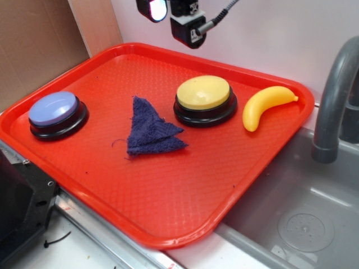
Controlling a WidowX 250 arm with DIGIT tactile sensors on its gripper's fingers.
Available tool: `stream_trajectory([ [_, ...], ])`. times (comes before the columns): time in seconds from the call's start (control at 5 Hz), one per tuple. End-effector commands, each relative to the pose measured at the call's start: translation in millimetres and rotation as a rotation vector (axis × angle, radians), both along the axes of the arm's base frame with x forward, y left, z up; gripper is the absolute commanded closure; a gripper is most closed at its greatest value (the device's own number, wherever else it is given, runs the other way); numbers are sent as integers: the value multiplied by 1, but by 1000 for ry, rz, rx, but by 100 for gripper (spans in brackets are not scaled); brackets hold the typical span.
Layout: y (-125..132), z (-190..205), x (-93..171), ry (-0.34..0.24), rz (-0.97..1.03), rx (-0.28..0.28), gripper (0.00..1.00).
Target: Push the yellow button.
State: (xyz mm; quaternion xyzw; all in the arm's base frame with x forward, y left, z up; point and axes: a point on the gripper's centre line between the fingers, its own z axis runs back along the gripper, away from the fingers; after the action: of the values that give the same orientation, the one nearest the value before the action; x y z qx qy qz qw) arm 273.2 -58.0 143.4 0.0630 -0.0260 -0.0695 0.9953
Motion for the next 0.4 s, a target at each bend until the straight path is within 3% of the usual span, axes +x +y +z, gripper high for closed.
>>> stream_trajectory([
  [0.0,-3,37,1,-110,4,-30,0],
  [0.2,-3,46,-5,-124,12,-19,0],
])
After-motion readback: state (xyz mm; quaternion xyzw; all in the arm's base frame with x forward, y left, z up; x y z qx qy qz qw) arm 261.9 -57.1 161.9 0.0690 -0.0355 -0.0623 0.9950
